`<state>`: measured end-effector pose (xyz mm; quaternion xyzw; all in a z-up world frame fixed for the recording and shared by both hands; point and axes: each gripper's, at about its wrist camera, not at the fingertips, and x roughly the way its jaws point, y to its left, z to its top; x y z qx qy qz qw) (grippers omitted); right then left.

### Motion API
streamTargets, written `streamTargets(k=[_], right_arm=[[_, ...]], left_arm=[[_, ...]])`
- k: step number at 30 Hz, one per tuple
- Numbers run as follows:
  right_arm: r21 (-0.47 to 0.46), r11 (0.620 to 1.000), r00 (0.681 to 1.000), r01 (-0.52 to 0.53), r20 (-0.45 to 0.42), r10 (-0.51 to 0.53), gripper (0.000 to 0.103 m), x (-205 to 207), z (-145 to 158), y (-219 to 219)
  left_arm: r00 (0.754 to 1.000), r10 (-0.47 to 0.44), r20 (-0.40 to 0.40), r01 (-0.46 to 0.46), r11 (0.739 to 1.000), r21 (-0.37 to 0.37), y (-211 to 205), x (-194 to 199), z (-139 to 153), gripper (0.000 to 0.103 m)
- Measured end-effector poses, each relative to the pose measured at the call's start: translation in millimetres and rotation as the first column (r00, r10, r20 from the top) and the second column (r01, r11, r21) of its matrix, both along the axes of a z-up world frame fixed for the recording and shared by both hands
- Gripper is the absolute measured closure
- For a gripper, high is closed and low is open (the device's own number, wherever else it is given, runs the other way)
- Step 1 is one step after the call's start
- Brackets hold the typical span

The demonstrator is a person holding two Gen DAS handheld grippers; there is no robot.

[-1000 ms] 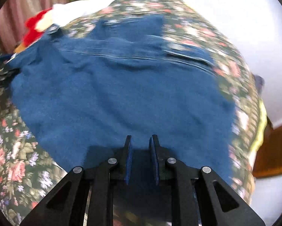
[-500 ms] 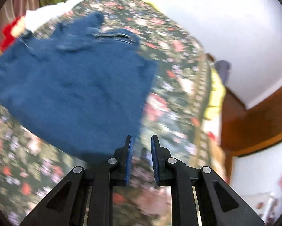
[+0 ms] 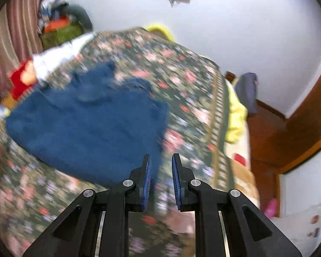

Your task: Fold large clothes

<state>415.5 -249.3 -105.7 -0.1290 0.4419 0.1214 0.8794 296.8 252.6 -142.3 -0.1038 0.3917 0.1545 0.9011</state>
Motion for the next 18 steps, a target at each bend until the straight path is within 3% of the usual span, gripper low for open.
streamTargets(k=[4, 9, 12, 14, 15, 18], right_arm=[[0.119, 0.992, 0.999, -0.038, -0.013, 0.04, 0.089, 3.5, 6.1, 29.7], [0.165, 0.98, 0.989, -0.107, -0.08, 0.121, 0.089, 16.0, -16.7, 80.3], [0.151, 0.98, 0.98, -0.133, -0.127, 0.152, 0.089, 21.1, -41.9, 103.0], [0.132, 0.981, 0.972, -0.144, -0.165, 0.165, 0.089, 26.3, -63.5, 113.4], [0.119, 0.981, 0.966, -0.151, -0.193, 0.172, 0.089, 29.5, -76.4, 119.3], [0.088, 0.982, 0.944, -0.165, -0.276, 0.183, 0.089, 37.0, -111.0, 129.9]], left_arm=[[1.0, -0.029, 0.011, 0.031, 0.985, -0.17, -22.0, 6.2, -17.3, 0.007], [0.997, -0.052, -0.052, 0.029, 0.926, -0.376, -40.8, 19.9, -66.0, 0.007], [0.996, -0.042, -0.083, -0.007, 0.858, -0.513, -47.2, 24.8, -97.8, 0.007], [0.995, -0.025, -0.097, -0.041, 0.784, -0.62, -46.5, 26.6, -120.1, 0.007], [0.995, -0.019, -0.102, -0.052, 0.761, -0.646, -45.4, 27.5, -125.4, 0.007], [0.994, -0.006, -0.109, -0.078, 0.66, -0.747, -42.8, 34.9, -148.3, 0.007]])
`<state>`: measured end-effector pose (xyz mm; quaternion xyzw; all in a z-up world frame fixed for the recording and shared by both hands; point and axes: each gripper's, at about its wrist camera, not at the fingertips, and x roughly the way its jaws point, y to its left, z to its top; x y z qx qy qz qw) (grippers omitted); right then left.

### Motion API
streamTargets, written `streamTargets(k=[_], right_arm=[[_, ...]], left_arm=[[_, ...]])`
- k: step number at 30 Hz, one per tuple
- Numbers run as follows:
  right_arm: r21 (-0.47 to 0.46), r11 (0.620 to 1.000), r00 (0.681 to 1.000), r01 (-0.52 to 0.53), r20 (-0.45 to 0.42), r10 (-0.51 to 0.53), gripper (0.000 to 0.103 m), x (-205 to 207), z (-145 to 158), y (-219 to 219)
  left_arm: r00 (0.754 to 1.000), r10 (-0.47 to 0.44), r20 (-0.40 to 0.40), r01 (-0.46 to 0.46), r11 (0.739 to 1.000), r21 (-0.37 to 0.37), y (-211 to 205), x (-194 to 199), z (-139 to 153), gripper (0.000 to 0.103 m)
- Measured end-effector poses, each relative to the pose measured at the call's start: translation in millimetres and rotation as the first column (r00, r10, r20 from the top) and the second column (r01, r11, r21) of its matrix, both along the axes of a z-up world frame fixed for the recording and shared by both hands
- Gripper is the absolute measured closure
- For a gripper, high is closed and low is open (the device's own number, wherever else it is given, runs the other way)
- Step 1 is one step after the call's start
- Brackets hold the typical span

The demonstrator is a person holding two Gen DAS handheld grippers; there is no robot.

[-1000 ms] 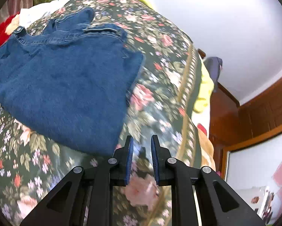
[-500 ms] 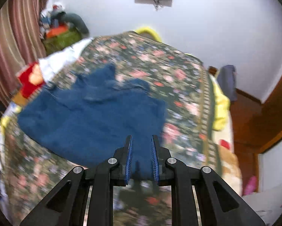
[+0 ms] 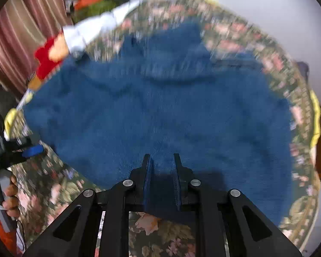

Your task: Fold large clothes

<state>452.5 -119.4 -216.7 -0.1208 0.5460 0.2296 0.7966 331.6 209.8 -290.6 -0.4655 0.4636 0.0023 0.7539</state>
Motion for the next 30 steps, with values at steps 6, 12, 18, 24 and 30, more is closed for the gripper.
streamTargets(k=[6, 12, 18, 24, 30], right_arm=[[0.071, 0.997, 1.0, 0.012, -0.007, -0.011, 0.089, 3.0, -11.8, -8.0], [0.182, 0.982, 0.997, 0.047, -0.065, -0.035, 0.089, 10.2, -15.4, -23.0], [0.181, 0.982, 0.995, 0.058, -0.093, -0.042, 0.089, 10.8, -11.2, -23.3], [0.239, 0.97, 0.989, 0.051, -0.15, -0.015, 0.089, 8.8, 12.0, -17.3], [0.325, 0.945, 0.99, -0.036, -0.118, 0.078, 0.089, -8.8, 41.8, 18.0]], left_arm=[[0.994, 0.089, 0.066, -0.084, 0.993, -0.079, 13.9, 21.8, -9.8, 0.012], [0.966, 0.214, 0.147, -0.208, 0.977, -0.057, 15.8, 44.2, -11.1, 0.014], [0.955, 0.266, 0.129, -0.278, 0.957, 0.081, 3.7, 40.3, 4.0, 0.059], [0.958, 0.204, 0.203, -0.249, 0.942, 0.227, -15.3, 22.2, 51.6, 0.065], [0.951, 0.116, 0.286, -0.23, 0.884, 0.406, -32.9, -5.2, 113.0, 0.066]])
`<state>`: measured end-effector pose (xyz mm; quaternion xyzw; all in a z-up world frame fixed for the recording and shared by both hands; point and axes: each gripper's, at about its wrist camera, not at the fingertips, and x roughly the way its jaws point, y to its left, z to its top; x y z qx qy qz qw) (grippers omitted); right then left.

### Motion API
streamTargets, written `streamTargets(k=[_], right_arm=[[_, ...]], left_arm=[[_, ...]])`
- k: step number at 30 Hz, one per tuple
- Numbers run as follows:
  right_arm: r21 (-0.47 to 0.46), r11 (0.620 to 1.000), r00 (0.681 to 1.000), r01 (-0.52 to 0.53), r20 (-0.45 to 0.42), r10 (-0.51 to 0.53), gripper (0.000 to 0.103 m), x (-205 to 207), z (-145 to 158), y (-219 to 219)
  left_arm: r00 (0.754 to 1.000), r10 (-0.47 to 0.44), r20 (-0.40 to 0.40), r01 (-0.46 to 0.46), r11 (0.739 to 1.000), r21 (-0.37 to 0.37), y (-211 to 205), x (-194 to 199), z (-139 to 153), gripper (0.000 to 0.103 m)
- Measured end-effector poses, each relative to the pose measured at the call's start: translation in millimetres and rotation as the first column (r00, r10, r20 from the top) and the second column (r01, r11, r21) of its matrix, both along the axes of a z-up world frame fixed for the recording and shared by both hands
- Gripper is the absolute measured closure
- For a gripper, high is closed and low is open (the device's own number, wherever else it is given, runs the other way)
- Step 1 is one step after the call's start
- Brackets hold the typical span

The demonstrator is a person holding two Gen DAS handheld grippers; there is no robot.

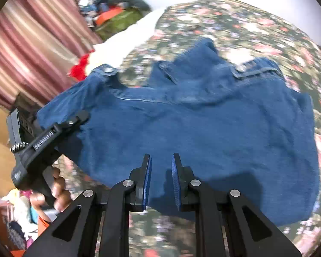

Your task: Fold large clothes

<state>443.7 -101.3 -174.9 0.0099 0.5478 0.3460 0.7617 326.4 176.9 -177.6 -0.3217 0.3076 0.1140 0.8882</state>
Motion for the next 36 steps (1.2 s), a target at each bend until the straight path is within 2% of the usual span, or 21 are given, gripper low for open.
streamTargets(k=[3, 7, 11, 14, 15, 17, 20, 22, 24, 27, 29, 32, 33, 35, 36], right_arm=[[0.006, 0.998, 0.996, -0.057, -0.073, 0.058, 0.089, -6.8, -15.5, 30.6], [-0.03, 0.989, 0.969, -0.142, -0.206, 0.133, 0.089, -14.3, -63.4, 72.0], [0.009, 0.992, 0.937, -0.122, -0.327, 0.118, 0.089, -9.9, -96.7, 84.9], [0.018, 0.994, 0.918, -0.112, -0.381, 0.111, 0.089, -1.8, -96.1, 79.9], [0.014, 0.994, 0.917, -0.107, -0.384, 0.104, 0.089, 0.0, -90.6, 73.9], [0.004, 0.996, 0.937, -0.089, -0.34, 0.085, 0.089, 0.8, -74.0, 57.4], [-0.006, 0.998, 0.977, -0.055, -0.205, 0.053, 0.089, -6.7, -37.3, 18.3], [-0.041, 0.999, 0.994, 0.002, -0.106, -0.007, 0.089, -8.8, -12.3, -14.1], [-0.054, 0.996, 0.997, 0.075, -0.029, -0.077, 0.089, -11.1, 9.5, -50.8], [-0.026, 0.984, 0.984, 0.179, -0.006, -0.179, 0.089, -13.6, 30.7, -104.2], [-0.015, 0.971, 0.971, 0.24, 0.003, -0.24, 0.089, -14.9, 37.0, -137.8], [-0.022, 0.946, 0.946, 0.323, 0.027, -0.322, 0.089, -24.8, 47.5, -181.3], [-0.027, 0.942, 0.942, 0.334, 0.028, -0.333, 0.089, -28.0, 48.7, -188.8], [-0.043, 0.936, 0.937, 0.35, 0.034, -0.349, 0.089, -35.6, 50.3, -205.1], [-0.051, 0.933, 0.934, 0.356, 0.039, -0.354, 0.089, -41.1, 50.8, -211.0]], left_arm=[[1.0, 0.001, 0.003, -0.001, 0.998, 0.066, -3.8, -4.0, 13.0, 0.066], [1.0, -0.005, -0.027, 0.008, 0.993, 0.117, -6.0, -3.6, 17.6, 0.066], [0.998, 0.012, -0.066, -0.001, 0.986, 0.169, -11.1, 1.1, 7.5, 0.067], [0.998, 0.002, -0.057, 0.009, 0.981, 0.195, -15.6, 3.9, 14.4, 0.067], [0.999, -0.007, -0.049, 0.017, 0.976, 0.218, -21.3, 8.1, 21.7, 0.068], [0.999, -0.031, -0.037, 0.039, 0.966, 0.255, -32.3, 16.7, 32.1, 0.069], [0.997, -0.082, -0.013, 0.083, 0.952, 0.296, -58.0, 36.5, 51.8, 0.071], [0.991, -0.137, 0.007, 0.127, 0.93, 0.344, -86.0, 47.9, 66.9, 0.071], [0.979, -0.201, 0.021, 0.178, 0.909, 0.377, -114.7, 56.4, 75.7, 0.072], [0.95, -0.313, -0.001, 0.285, 0.864, 0.415, -162.5, 71.2, 77.2, 0.073], [0.925, -0.377, -0.052, 0.359, 0.819, 0.447, -193.7, 78.5, 67.5, 0.074], [0.865, -0.482, -0.144, 0.49, 0.746, 0.451, -231.7, 79.4, 41.3, 0.074], [0.834, -0.519, -0.186, 0.543, 0.714, 0.442, -242.7, 74.6, 27.1, 0.074], [0.8, -0.55, -0.238, 0.594, 0.672, 0.443, -258.8, 68.7, 9.3, 0.074], [0.777, -0.565, -0.277, 0.624, 0.635, 0.456, -267.3, 64.1, -2.1, 0.074]])
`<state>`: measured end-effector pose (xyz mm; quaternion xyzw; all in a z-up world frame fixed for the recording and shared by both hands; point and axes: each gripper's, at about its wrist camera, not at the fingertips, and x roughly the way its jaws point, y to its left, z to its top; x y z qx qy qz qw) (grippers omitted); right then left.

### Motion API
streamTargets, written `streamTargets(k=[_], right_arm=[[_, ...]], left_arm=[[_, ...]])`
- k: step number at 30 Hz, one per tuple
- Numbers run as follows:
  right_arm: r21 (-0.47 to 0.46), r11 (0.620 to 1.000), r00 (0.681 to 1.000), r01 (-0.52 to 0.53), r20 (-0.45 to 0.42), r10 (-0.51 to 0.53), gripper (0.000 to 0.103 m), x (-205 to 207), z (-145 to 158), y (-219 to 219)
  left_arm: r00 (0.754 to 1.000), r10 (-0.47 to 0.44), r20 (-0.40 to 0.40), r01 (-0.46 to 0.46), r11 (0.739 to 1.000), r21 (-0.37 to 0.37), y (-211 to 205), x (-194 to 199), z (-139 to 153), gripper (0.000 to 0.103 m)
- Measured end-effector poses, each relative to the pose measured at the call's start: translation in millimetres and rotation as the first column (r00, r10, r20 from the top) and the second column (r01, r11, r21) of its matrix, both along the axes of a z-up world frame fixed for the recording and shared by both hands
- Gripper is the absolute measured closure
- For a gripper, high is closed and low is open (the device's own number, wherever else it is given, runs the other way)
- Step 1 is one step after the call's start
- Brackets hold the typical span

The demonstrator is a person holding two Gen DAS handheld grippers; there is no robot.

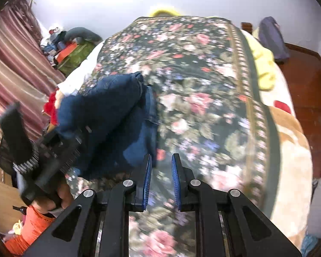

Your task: Fold large clothes

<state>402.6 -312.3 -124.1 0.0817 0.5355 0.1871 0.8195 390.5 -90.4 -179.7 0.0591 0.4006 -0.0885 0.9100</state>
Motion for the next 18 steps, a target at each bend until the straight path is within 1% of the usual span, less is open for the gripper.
streamTargets(k=[1, 3, 4, 5, 6, 7, 8, 10, 12, 14, 16, 18], right_arm=[[-0.009, 1.0, 1.0, 0.003, -0.001, -0.003, 0.089, -5.0, -0.5, -4.4], [-0.021, 1.0, 1.0, 0.0, -0.009, 0.0, 0.089, -11.7, -4.1, -8.9], [-0.027, 1.0, 1.0, -0.002, -0.013, 0.002, 0.089, -15.5, -4.4, -10.0], [-0.034, 0.999, 1.0, -0.006, -0.014, 0.006, 0.089, -18.3, -5.1, -9.5], [-0.039, 0.999, 1.0, -0.011, -0.012, 0.011, 0.089, -20.2, -5.8, -7.7], [-0.045, 0.999, 1.0, -0.017, -0.007, 0.016, 0.089, -21.7, -4.6, -5.5], [-0.047, 0.999, 1.0, -0.021, 0.0, 0.021, 0.089, -23.7, -4.0, -4.5], [-0.043, 0.999, 0.999, -0.031, 0.013, 0.032, 0.089, -23.3, -0.2, -0.6], [-0.036, 0.998, 0.998, -0.048, 0.041, 0.049, 0.089, -23.5, 10.8, 7.4], [-0.028, 0.998, 0.996, -0.063, 0.067, 0.064, 0.089, -22.3, 22.5, 17.1], [-0.022, 0.995, 0.99, -0.093, 0.105, 0.095, 0.089, -20.9, 36.8, 32.9], [-0.023, 0.992, 0.983, -0.125, 0.135, 0.127, 0.089, -19.0, 48.2, 49.9]], left_arm=[[1.0, -0.017, -0.011, 0.017, 1.0, 0.023, -3.5, -4.2, -6.9, 0.074], [0.999, -0.039, -0.014, 0.04, 0.999, 0.037, -4.2, -10.7, -11.7, 0.074], [0.998, -0.057, -0.013, 0.057, 0.997, 0.056, -5.7, -14.2, -12.1, 0.073], [0.997, -0.07, -0.018, 0.071, 0.995, 0.074, -5.9, -15.7, -11.8, 0.073], [0.997, -0.078, -0.027, 0.08, 0.994, 0.08, -6.4, -17.5, -12.1, 0.069], [0.996, -0.085, -0.04, 0.088, 0.994, 0.067, -4.1, -19.8, -9.0, 0.062], [0.994, -0.095, -0.05, 0.096, 0.995, 0.032, 0.0, -23.3, -4.3, 0.058], [0.991, -0.115, -0.072, 0.113, 0.993, -0.041, 7.6, -32.4, 5.1, 0.041], [0.991, -0.116, -0.073, 0.111, 0.991, -0.07, 15.5, -41.7, 15.7, 0.038], [0.994, -0.101, -0.05, 0.097, 0.992, -0.087, 28.9, -52.8, 29.0, 0.038], [0.998, -0.065, -0.015, 0.063, 0.994, -0.09, 49.0, -61.0, 44.0, 0.037], [1.0, -0.016, 0.015, 0.017, 0.996, -0.089, 70.7, -63.8, 56.1, 0.032]])
